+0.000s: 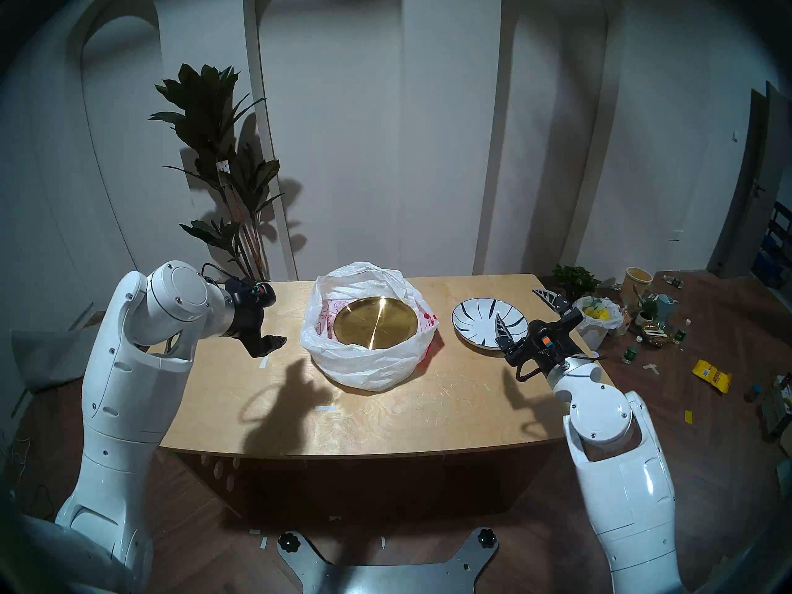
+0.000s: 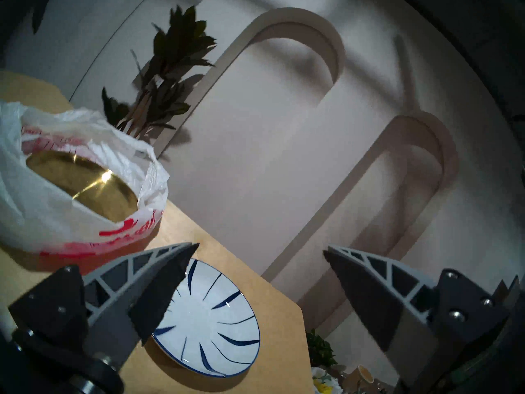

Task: Bag the groceries: heavy items first, fragile items on top

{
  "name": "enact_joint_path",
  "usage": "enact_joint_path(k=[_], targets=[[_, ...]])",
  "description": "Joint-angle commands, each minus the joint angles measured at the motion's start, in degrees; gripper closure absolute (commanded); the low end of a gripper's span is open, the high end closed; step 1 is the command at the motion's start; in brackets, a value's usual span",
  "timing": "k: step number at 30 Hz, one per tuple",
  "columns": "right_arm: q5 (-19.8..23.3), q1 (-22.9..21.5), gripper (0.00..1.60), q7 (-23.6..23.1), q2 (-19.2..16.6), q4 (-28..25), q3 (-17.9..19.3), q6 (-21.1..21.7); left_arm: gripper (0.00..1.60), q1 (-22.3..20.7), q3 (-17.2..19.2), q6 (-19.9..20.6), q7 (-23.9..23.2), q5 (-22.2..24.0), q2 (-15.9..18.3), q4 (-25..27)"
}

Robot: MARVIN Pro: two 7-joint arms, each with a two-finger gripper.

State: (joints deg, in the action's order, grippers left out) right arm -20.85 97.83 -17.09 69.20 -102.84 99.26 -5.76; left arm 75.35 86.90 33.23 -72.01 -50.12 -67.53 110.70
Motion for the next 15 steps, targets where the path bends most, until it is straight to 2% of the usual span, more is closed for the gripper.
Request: enact_joint_path(k=[1,7,11,14,15], targets=[[-4.8,-6.9,0.00,-7.5,-7.0,1.0,-1.4,-1.6,0.00,3.3,1.7,0.4,-0.6,1.2,0.4,4.8],[-8.1,-9.5,0.00,-13.0,-10.0,2.4,-3.8,-3.4,0.00,3.9,4.0,2.3,1.9,0.6,0.4,6.8],[-9.9,-12.6,0.00,-18.5,-13.7,3.9,-6.8,-5.2,0.00,4.8,6.1,4.8,4.9,-0.7,-0.1,7.5],[-10.8,-14.2,0.00,-22.4,-15.4,4.3,-8.5,-6.9,0.00,5.3,7.6,7.1,7.6,-1.7,-1.3,7.4],[-11.1,-15.8,0.00,-25.0,-16.6,4.9,-9.5,-8.1,0.00,5.7,8.3,8.4,8.9,-1.7,-2.6,7.0]])
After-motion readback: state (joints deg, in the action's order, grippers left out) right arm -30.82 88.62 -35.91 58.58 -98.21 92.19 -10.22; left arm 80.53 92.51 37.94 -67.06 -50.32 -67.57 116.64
